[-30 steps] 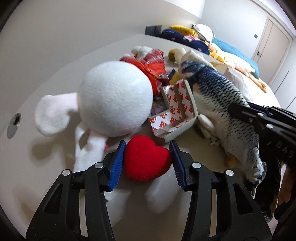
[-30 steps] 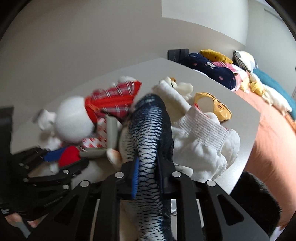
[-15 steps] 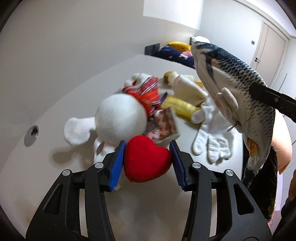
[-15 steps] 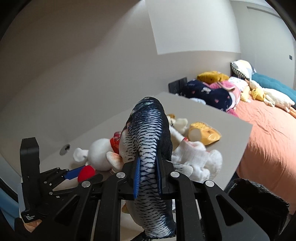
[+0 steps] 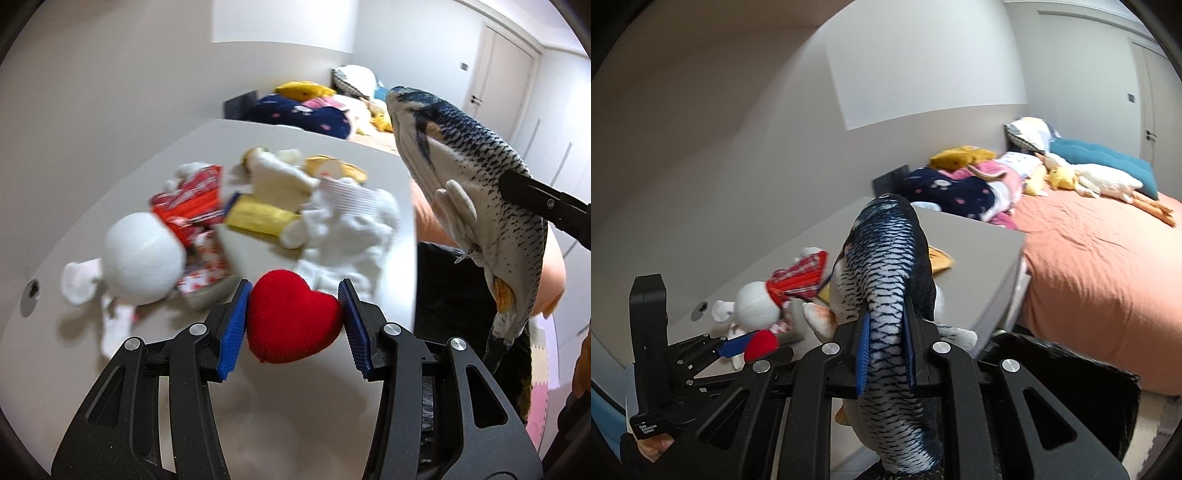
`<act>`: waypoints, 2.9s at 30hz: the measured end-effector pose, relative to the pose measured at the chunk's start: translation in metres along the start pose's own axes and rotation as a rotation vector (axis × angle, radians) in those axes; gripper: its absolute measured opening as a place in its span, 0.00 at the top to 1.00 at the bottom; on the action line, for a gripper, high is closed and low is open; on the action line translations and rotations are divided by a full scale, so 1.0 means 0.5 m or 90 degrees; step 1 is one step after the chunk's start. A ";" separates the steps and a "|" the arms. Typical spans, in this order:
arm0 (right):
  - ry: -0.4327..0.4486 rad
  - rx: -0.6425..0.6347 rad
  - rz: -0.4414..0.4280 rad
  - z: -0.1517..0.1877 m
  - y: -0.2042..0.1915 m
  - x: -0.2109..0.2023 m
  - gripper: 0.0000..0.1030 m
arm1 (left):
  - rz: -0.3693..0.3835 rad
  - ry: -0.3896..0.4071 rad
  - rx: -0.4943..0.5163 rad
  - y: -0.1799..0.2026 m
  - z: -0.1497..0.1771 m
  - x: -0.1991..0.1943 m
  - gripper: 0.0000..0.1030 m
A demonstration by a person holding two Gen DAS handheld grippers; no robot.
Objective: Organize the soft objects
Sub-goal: 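Carry the heart and fish over the black bin and release both, then move both tools back over the desk toward the white gloves and box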
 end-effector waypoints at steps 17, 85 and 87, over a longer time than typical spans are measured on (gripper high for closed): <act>0.004 0.072 0.089 0.062 0.182 -0.080 0.83 | 0.079 -0.032 0.079 0.189 -0.006 0.058 0.54; -0.053 0.102 0.076 0.092 0.167 0.048 0.29 | 0.008 -0.037 0.081 0.068 -0.014 0.095 0.06; -0.058 0.096 0.069 0.091 0.155 0.062 0.29 | -0.001 -0.034 0.076 0.049 -0.017 0.097 0.06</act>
Point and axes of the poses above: each gripper's, at about its wrist camera, not at the fingertips, and x roughly the way its jaws point, y to its right, z to its underside, the point moved 2 cm from there along x, roughly the way its jaws point, and after that the axes turned 6 degrees about z, right-handed, at the moved point
